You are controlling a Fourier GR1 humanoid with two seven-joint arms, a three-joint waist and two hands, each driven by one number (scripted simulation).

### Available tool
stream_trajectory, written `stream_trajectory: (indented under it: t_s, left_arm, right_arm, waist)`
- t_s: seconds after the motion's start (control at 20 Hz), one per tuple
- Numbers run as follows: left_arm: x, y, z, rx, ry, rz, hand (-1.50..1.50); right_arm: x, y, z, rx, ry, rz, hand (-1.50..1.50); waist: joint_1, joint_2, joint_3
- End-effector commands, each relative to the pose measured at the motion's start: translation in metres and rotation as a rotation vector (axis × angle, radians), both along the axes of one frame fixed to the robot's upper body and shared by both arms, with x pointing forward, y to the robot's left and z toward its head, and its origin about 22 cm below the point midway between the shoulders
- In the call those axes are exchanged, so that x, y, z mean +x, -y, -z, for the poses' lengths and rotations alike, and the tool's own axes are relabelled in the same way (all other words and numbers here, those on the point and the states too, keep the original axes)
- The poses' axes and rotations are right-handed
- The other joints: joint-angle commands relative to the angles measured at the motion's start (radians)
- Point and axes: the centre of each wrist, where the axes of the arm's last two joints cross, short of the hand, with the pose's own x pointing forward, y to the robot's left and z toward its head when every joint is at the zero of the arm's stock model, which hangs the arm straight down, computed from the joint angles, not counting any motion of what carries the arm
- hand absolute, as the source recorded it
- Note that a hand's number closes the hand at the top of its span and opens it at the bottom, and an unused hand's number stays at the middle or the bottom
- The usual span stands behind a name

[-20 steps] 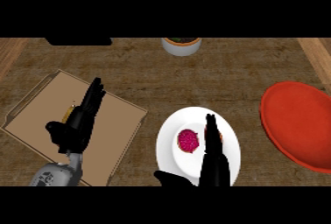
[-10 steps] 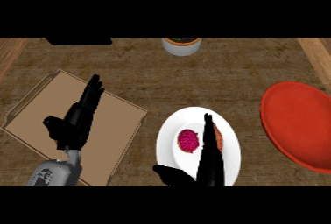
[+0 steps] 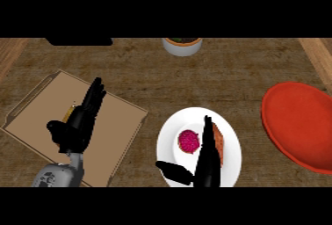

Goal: Pick the cupcake from the plate and place it in the bowl

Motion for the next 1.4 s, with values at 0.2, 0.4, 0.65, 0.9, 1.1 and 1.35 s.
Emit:
stream_trajectory:
  t_s: [0.2, 0.4, 0.65, 0.9, 1.1, 1.35]
  left_arm:
    - [0.000, 0.005, 0.008, 0.007, -0.001, -0.018, 0.00]
    - [-0.007, 0.005, 0.004, 0.008, 0.002, 0.001, 0.00]
    - [0.002, -0.006, 0.002, -0.005, 0.008, -0.011, 0.00]
    - [0.008, 0.002, -0.005, 0.005, 0.001, 0.013, 0.00]
    - [-0.003, 0.007, 0.010, -0.001, -0.007, 0.002, 0.00]
    - [0.006, 0.011, -0.003, -0.006, 0.009, 0.026, 0.00]
  right_arm:
    - [0.016, 0.001, 0.028, -0.109, -0.125, 0.062, -1.50]
    - [0.023, 0.006, 0.028, -0.103, -0.119, 0.021, -1.50]
    - [0.014, 0.003, 0.052, -0.164, -0.125, -0.117, 1.50]
    - [0.008, -0.013, 0.060, -0.239, -0.103, -0.193, 1.50]
    - [0.010, -0.030, 0.053, -0.171, -0.068, -0.172, 1.50]
    - [-0.068, 0.001, 0.044, -0.253, -0.001, -0.900, 1.50]
  waist:
    - [0.000, 0.000, 0.000]
    - [0.001, 0.000, 0.000]
    - [0.004, 0.002, 0.000]
    - [0.003, 0.001, 0.000]
    - [0.007, 0.001, 0.000]
    - [0.041, -0.001, 0.008]
